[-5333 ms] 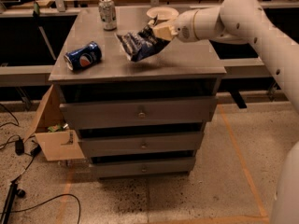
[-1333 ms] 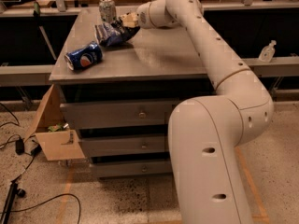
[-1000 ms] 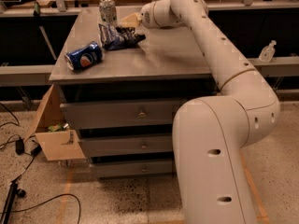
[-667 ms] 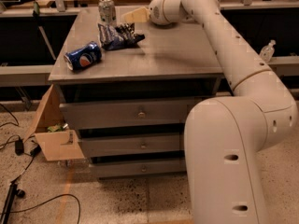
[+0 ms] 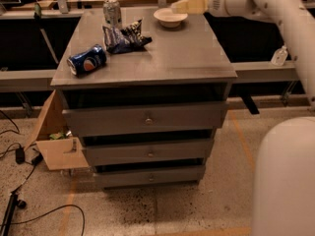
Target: Move blue chip bag near 7up can
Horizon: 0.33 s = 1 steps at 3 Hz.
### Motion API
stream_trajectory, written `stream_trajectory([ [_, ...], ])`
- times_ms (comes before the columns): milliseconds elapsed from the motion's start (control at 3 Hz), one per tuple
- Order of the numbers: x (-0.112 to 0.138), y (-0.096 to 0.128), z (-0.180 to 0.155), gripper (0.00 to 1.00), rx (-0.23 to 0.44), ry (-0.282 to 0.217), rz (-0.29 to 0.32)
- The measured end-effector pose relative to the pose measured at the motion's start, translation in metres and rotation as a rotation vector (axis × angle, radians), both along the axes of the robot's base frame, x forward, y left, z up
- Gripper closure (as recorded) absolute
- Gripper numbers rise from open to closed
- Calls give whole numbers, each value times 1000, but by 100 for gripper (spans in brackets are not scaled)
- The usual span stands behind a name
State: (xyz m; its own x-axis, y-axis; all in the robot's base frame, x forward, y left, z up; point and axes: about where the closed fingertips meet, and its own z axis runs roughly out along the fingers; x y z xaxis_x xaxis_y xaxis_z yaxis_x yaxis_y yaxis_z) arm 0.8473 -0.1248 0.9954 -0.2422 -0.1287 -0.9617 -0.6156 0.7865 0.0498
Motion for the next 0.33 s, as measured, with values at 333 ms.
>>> stream_trajectory([
  [333, -10, -30, -5, 0, -8, 11, -38],
])
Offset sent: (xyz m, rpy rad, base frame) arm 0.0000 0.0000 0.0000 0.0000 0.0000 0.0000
